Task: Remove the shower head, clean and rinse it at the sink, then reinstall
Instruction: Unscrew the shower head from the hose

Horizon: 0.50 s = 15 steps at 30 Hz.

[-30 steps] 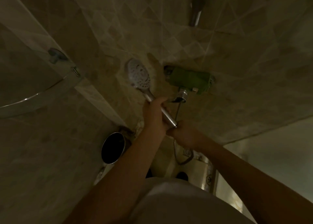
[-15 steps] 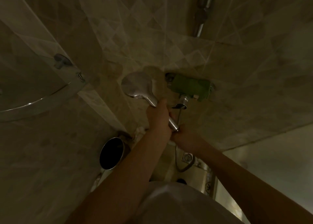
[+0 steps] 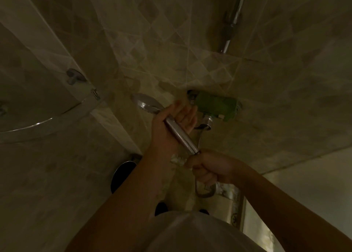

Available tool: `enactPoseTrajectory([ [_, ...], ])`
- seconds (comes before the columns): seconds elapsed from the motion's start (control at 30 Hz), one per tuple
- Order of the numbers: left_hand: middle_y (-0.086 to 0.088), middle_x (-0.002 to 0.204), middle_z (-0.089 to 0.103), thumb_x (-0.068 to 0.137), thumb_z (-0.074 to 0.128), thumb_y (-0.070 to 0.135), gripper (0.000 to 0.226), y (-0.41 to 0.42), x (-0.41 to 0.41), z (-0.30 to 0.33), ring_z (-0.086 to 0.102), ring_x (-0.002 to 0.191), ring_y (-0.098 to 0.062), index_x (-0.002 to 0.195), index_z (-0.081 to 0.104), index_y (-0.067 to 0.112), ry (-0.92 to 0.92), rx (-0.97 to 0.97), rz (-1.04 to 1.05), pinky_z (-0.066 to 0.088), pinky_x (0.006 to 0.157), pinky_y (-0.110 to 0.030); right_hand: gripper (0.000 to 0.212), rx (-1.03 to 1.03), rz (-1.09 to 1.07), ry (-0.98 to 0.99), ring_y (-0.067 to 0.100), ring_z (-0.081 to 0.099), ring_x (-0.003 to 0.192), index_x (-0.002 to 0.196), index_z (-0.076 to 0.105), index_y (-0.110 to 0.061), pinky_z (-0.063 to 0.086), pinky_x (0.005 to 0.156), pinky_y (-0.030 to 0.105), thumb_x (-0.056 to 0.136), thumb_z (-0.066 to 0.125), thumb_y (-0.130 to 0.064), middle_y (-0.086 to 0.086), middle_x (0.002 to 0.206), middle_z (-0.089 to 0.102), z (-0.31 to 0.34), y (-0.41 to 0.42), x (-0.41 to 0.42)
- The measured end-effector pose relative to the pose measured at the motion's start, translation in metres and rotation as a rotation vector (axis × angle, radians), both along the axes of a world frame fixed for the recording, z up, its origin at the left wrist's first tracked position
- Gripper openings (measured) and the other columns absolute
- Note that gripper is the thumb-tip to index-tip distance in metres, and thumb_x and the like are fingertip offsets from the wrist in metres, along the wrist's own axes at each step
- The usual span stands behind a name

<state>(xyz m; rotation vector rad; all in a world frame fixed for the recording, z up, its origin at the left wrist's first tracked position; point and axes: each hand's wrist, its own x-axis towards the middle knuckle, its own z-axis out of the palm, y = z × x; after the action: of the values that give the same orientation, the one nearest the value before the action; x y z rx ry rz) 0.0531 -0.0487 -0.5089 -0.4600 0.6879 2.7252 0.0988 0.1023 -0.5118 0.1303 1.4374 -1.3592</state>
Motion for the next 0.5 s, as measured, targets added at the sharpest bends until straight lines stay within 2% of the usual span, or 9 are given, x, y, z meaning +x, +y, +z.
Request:
enactPoseTrajectory([
  [0.07, -0.015, 0.123, 0.069, 0.089, 0.061, 0.031, 0.039, 0.000, -0.001, 0.002, 0.068, 0.114, -0.033, 0.117, 0.071, 0.007, 0.013, 0.054, -0.045, 0.053, 0.093, -0.045, 0.049, -0.083, 0.045, -0.087, 0.008, 0.016, 0.038, 0.050, 0.028, -0.027, 0.013, 0.037, 0.019, 0.090, 0.055, -0.020, -0.008, 0.046, 0.025, 0.001, 0.001, -0.002],
  [0.1, -0.010, 0.109, 0.070, 0.090, 0.060, 0.034, 0.035, 0.000, -0.001, 0.003, 0.070, 0.102, -0.026, 0.108, 0.074, 0.007, 0.002, 0.041, -0.057, 0.055, 0.087, -0.039, 0.049, -0.103, 0.056, -0.100, 0.007, 0.016, 0.038, 0.050, 0.028, -0.028, 0.013, 0.037, 0.019, 0.090, 0.054, -0.021, -0.009, 0.046, 0.025, 0.000, 0.001, -0.003],
  [0.13, -0.003, 0.084, 0.067, 0.089, 0.060, 0.036, 0.030, 0.002, -0.004, 0.004, 0.068, 0.078, -0.018, 0.090, 0.075, 0.009, -0.015, 0.034, -0.081, 0.055, 0.073, -0.032, 0.048, -0.104, 0.052, -0.102, 0.007, 0.016, 0.038, 0.049, 0.030, -0.028, 0.014, 0.037, 0.019, 0.089, 0.055, -0.023, -0.009, 0.046, 0.026, -0.002, 0.000, -0.004],
  [0.17, 0.003, 0.060, 0.055, 0.090, 0.060, 0.037, 0.031, 0.003, -0.007, 0.007, 0.056, 0.056, -0.011, 0.072, 0.070, 0.013, -0.025, 0.006, -0.103, 0.049, 0.058, -0.026, 0.046, -0.079, 0.026, -0.089, 0.007, 0.018, 0.038, 0.048, 0.033, -0.027, 0.016, 0.036, 0.018, 0.086, 0.058, -0.025, -0.009, 0.046, 0.028, -0.005, -0.001, -0.005],
  [0.23, 0.007, 0.040, 0.034, 0.095, 0.057, 0.035, 0.044, 0.011, -0.015, 0.015, 0.035, 0.035, -0.008, 0.054, 0.052, 0.019, -0.137, -0.196, -0.052, 0.036, 0.043, -0.020, 0.034, 0.097, -0.055, 0.084, 0.009, 0.029, 0.036, 0.049, 0.043, -0.026, 0.025, 0.036, 0.019, 0.075, 0.063, -0.030, -0.005, 0.048, 0.037, -0.013, -0.003, -0.009],
  [0.3, 0.004, 0.044, 0.036, 0.094, 0.063, 0.033, 0.044, 0.018, -0.021, 0.019, 0.033, 0.035, -0.010, 0.056, 0.047, 0.019, -0.306, -0.387, 0.104, 0.035, 0.042, -0.022, 0.021, 0.405, -0.090, 0.470, 0.012, 0.046, 0.042, 0.056, 0.055, -0.019, 0.039, 0.044, 0.027, 0.071, 0.064, -0.030, 0.001, 0.053, 0.051, -0.020, -0.005, -0.014],
  [0.37, 0.001, 0.057, 0.047, 0.092, 0.068, 0.026, 0.029, 0.023, -0.021, 0.020, 0.043, 0.046, -0.011, 0.069, 0.053, 0.016, -0.390, -0.518, 0.256, 0.041, 0.049, -0.026, 0.017, 0.647, -0.069, 0.807, 0.017, 0.055, 0.054, 0.066, 0.056, -0.015, 0.046, 0.054, 0.031, 0.081, 0.058, -0.021, -0.001, 0.059, 0.054, -0.026, -0.005, -0.024],
  [0.43, -0.002, 0.072, 0.055, 0.092, 0.067, 0.020, 0.013, 0.025, -0.019, 0.022, 0.052, 0.060, -0.013, 0.084, 0.060, 0.013, -0.378, -0.523, 0.306, 0.046, 0.057, -0.028, 0.011, 0.802, -0.023, 0.968, 0.021, 0.059, 0.065, 0.083, 0.062, -0.015, 0.049, 0.060, 0.031, 0.086, 0.054, -0.022, 0.000, 0.071, 0.058, -0.026, -0.003, -0.032],
  [0.5, -0.004, 0.081, 0.057, 0.091, 0.066, 0.014, 0.015, 0.025, -0.018, 0.024, 0.058, 0.065, -0.015, 0.103, 0.061, 0.007, -0.311, -0.483, 0.296, 0.049, 0.056, -0.026, 0.017, 0.815, 0.004, 0.998, 0.026, 0.064, 0.074, 0.093, 0.064, -0.013, 0.051, 0.063, 0.033, 0.086, 0.054, -0.025, 0.006, 0.080, 0.063, -0.019, 0.001, -0.037],
])
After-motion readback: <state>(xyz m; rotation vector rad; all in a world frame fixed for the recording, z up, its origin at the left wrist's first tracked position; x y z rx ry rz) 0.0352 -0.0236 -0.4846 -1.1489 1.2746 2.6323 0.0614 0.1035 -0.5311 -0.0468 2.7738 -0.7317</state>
